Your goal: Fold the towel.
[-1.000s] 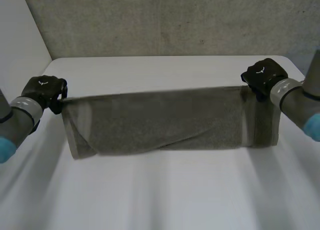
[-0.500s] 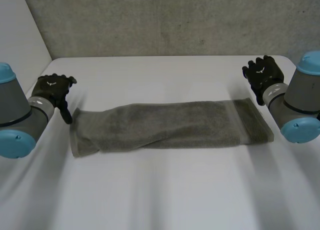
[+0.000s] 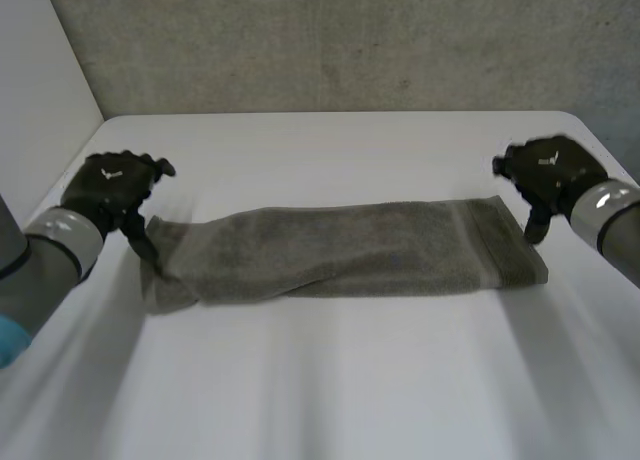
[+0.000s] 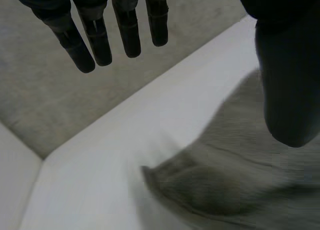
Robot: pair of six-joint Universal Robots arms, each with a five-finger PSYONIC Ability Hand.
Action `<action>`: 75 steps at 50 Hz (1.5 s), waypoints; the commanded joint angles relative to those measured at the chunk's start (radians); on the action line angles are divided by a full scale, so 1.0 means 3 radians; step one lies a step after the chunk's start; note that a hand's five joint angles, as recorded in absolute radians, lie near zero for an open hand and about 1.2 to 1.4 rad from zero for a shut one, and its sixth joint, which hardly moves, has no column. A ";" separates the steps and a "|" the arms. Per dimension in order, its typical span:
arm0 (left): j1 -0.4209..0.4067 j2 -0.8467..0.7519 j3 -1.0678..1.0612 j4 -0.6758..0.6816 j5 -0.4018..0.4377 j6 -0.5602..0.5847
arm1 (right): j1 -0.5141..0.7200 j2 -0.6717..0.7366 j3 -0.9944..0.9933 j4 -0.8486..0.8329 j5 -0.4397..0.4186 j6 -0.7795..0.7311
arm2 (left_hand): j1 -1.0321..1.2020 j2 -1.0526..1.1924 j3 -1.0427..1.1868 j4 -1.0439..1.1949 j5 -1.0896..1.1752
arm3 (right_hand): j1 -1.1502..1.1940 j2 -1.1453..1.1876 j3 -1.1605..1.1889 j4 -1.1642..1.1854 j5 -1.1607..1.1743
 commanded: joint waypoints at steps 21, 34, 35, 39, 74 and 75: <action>-0.0019 -0.0398 -0.0352 0.0365 0.0047 0.0002 | -0.0543 0.0762 0.0231 -0.0327 -0.0442 0.0193 | 0.0615 0.0613 0.0602 0.0616 0.0001 | 0.0608 0.0695 0.0645 0.0612 0.0548; -0.0019 -0.0403 -0.0362 0.0370 0.0047 0.0002 | -0.0533 0.0859 0.0195 -0.0368 -0.0422 0.0188 | 0.0615 0.0613 0.0602 0.0616 0.0001 | 0.3087 0.3174 0.3125 0.3092 0.3028; -0.0019 -0.0403 -0.0362 0.0370 0.0047 0.0002 | -0.0538 0.0859 0.0185 -0.0378 -0.0407 0.0193 | 0.0605 0.0603 0.0592 0.0606 -0.0009 | 0.3440 0.3526 0.3477 0.3444 0.3380; -0.0019 -0.0413 -0.0362 0.0375 0.0042 0.0002 | -0.0538 0.0859 0.0154 -0.0474 -0.0346 0.0203 | 0.0605 0.0603 0.0592 0.0606 -0.0009 | 0.3443 0.3530 0.3481 0.3448 0.3384; -0.0137 -0.0225 -0.0373 0.0324 -0.0147 -0.0014 | -0.1345 0.0486 -0.0014 -0.0680 0.0309 -0.0619 | 0.0585 0.0584 0.0573 0.0586 -0.0028 | 0.3443 0.3530 0.3481 0.3448 0.3384; -0.0137 -0.0143 -0.0378 0.0324 -0.0142 -0.0024 | -0.1386 0.0461 -0.0040 -0.0664 0.0319 -0.0746 | 0.0566 0.0564 0.0553 0.0567 -0.0048 | 0.3443 0.3530 0.3481 0.3448 0.3384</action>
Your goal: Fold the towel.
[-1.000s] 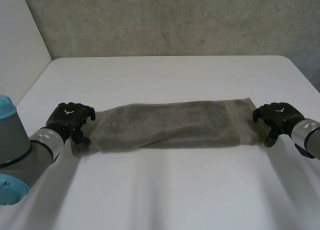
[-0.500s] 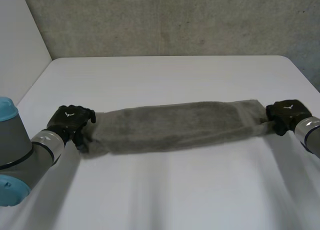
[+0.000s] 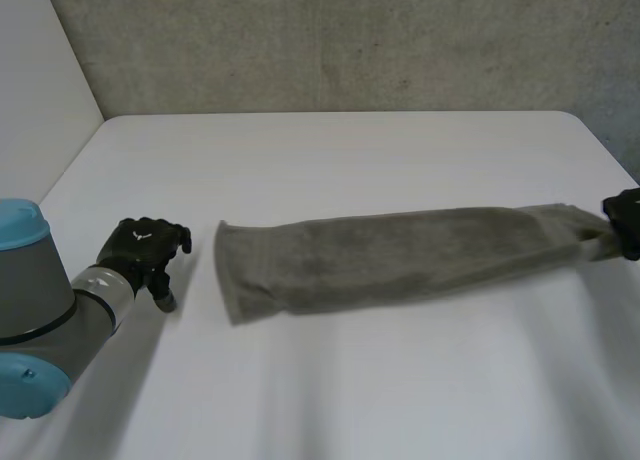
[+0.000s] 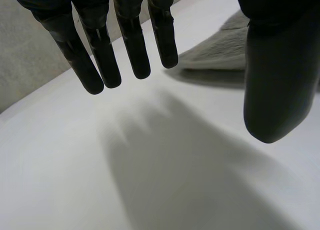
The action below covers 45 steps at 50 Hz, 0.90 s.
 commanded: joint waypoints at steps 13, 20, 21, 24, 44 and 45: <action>-0.0130 0.0581 0.0129 0.0020 -0.0003 -0.0108 | 0.1308 -0.0459 -0.0586 0.0043 0.0155 -0.0192 | -0.0333 -0.0344 -0.0338 -0.0319 -0.0936 | 0.0239 0.0343 0.0178 0.0177 0.0201; -0.0252 0.0576 0.0180 0.0026 -0.0008 -0.0252 | 0.2569 -0.0010 -0.0678 -0.0222 0.0120 -0.0274 | -0.0333 -0.0344 -0.0338 -0.0319 -0.0936 | 0.0239 0.0343 0.0178 0.0177 0.0201; -0.0253 0.0576 0.0180 0.0026 -0.0008 -0.0252 | 0.2571 -0.0009 -0.0678 -0.0223 0.0119 -0.0274 | -0.0333 -0.0344 -0.0338 -0.0319 -0.0936 | 0.0239 0.0343 0.0178 0.0177 0.0201; -0.0258 0.0546 0.0175 0.0026 -0.0008 -0.0257 | 0.2826 0.0190 -0.0663 -0.0218 0.0114 -0.0305 | -0.0333 -0.0344 -0.0338 -0.0319 -0.0936 | 0.0239 0.0343 0.0178 0.0177 0.0201; -0.0584 0.0372 0.0456 0.0031 -0.0008 -0.0394 | 0.2501 -0.0274 -0.0137 -0.0208 0.0053 0.0374 | -0.0333 -0.0344 -0.0338 -0.0319 -0.0936 | -0.3834 -0.3729 -0.3894 -0.3896 -0.3872; -0.0585 0.0372 0.0456 0.0031 -0.0008 -0.0395 | 0.2499 -0.0275 -0.0136 -0.0207 0.0053 0.0375 | -0.0333 -0.0344 -0.0338 -0.0319 -0.0936 | -0.3834 -0.3729 -0.3894 -0.3896 -0.3872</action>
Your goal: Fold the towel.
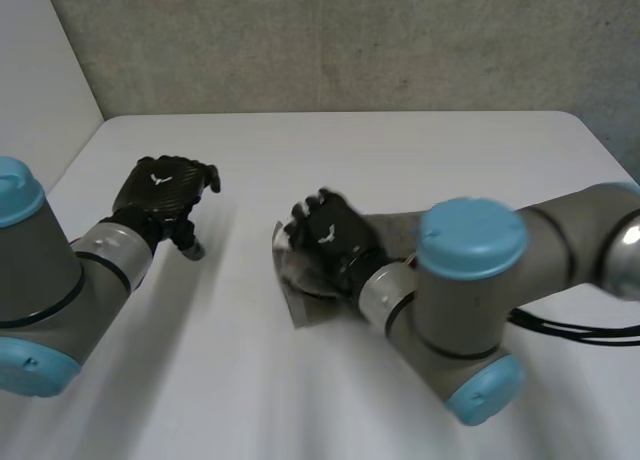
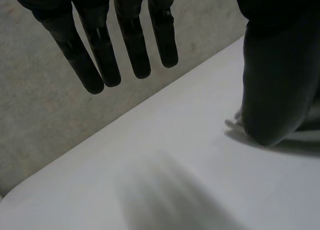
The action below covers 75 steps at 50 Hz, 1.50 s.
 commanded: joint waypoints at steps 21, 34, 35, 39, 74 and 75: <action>-0.1010 -0.0913 0.0699 -0.0031 -0.0282 -0.0173 | -0.1788 -0.0644 0.1274 0.0140 -0.0431 0.1219 | -0.0255 -0.0251 -0.0243 -0.0267 -0.0777 | 0.0758 0.0726 0.0729 0.0701 0.0775; -0.0974 -0.0648 0.0572 -0.0046 -0.0343 -0.0183 | -0.1758 -0.0352 0.0896 0.0110 -0.0100 0.1127 | -0.0265 -0.0260 -0.0253 -0.0277 -0.0787 | 0.3860 0.3828 0.3831 0.3803 0.3877; -0.0974 -0.0647 0.0571 -0.0046 -0.0344 -0.0183 | -0.1758 -0.0352 0.0895 0.0110 -0.0099 0.1127 | -0.0265 -0.0260 -0.0253 -0.0277 -0.0787 | 0.3860 0.3828 0.3831 0.3803 0.3877; -0.0908 -0.0484 0.0464 -0.0026 -0.0349 -0.0178 | -0.1432 -0.0418 0.0671 0.0120 -0.0073 0.0943 | -0.0294 -0.0290 -0.0283 -0.0306 -0.0816 | 0.3860 0.3828 0.3831 0.3803 0.3877; -0.0442 -0.0156 0.0367 0.0102 -0.0574 -0.0316 | -0.0173 -0.0567 0.0312 -0.0039 -0.0268 0.1239 | -0.0529 -0.0525 -0.0517 -0.0541 -0.1051 | -0.0212 -0.0245 -0.0241 -0.0270 -0.0195; -0.0498 -0.0176 0.0417 0.0117 -0.0574 -0.0367 | -0.0289 -0.0623 0.0368 -0.0013 -0.0227 0.1366 | -0.0529 -0.0525 -0.0517 -0.0541 -0.1051 | -0.0212 -0.0245 -0.0241 -0.0270 -0.0195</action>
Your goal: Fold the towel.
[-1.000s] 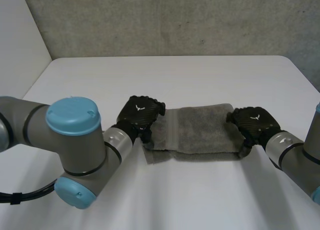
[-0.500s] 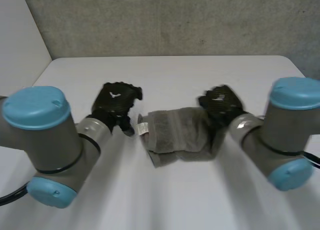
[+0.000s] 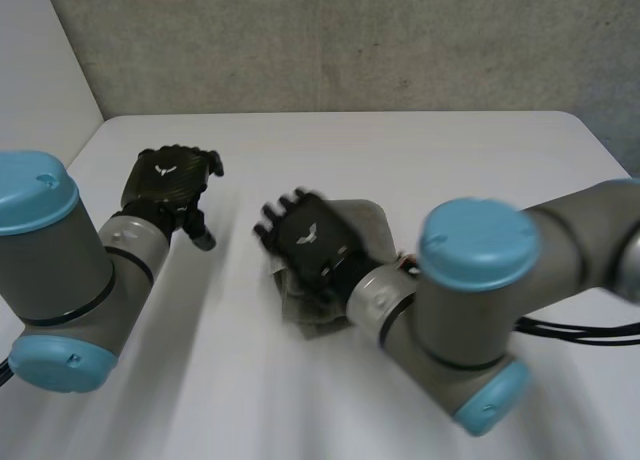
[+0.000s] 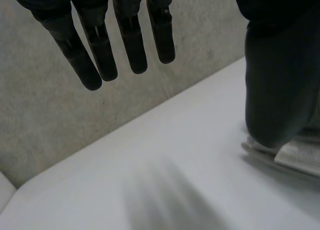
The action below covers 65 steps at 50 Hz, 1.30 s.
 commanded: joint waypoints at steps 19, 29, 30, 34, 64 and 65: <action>-0.0789 -0.1112 0.0789 0.0090 -0.0008 -0.0355 | -0.0903 0.0067 0.0083 0.0423 0.0123 0.1462 | -0.1025 -0.1011 -0.0986 -0.1059 -0.1507 | -0.0248 -0.0252 -0.0251 -0.0270 -0.0195; -0.0799 -0.1486 0.0820 0.0064 -0.0013 -0.0324 | -0.0903 0.0528 -0.0132 0.0560 -0.0046 0.1467 | -0.1015 -0.1001 -0.0976 -0.1050 -0.1497 | -0.0248 -0.0252 -0.0251 -0.0270 -0.0195; -0.0799 -0.1501 0.0815 0.0054 -0.0013 -0.0324 | -0.0908 0.0534 -0.0163 0.0601 -0.0046 0.1462 | -0.1005 -0.0991 -0.0967 -0.1040 -0.1488 | -0.0248 -0.0252 -0.0251 -0.0270 -0.0195; -0.0799 -0.1476 0.0815 0.0034 -0.0013 -0.0319 | -0.0918 0.0519 -0.0204 0.0673 -0.0061 0.1462 | -0.0995 -0.0981 -0.0957 -0.1030 -0.1478 | -0.0248 -0.0252 -0.0251 -0.0270 -0.0195; -0.0277 0.0595 0.0667 -0.0728 -0.0197 -0.0319 | -0.1588 -0.1220 -0.0061 0.0694 0.0680 0.1467 | -0.1113 -0.1099 -0.1074 -0.1148 -0.1595 | -0.0248 -0.0252 -0.0251 -0.0270 -0.0195; -0.0257 0.0646 0.0631 -0.0738 -0.0197 -0.0319 | -0.1603 -0.1225 -0.0056 0.0704 0.0680 0.1467 | -0.1113 -0.1099 -0.1074 -0.1148 -0.1595 | -0.0248 -0.0252 -0.0251 -0.0270 -0.0195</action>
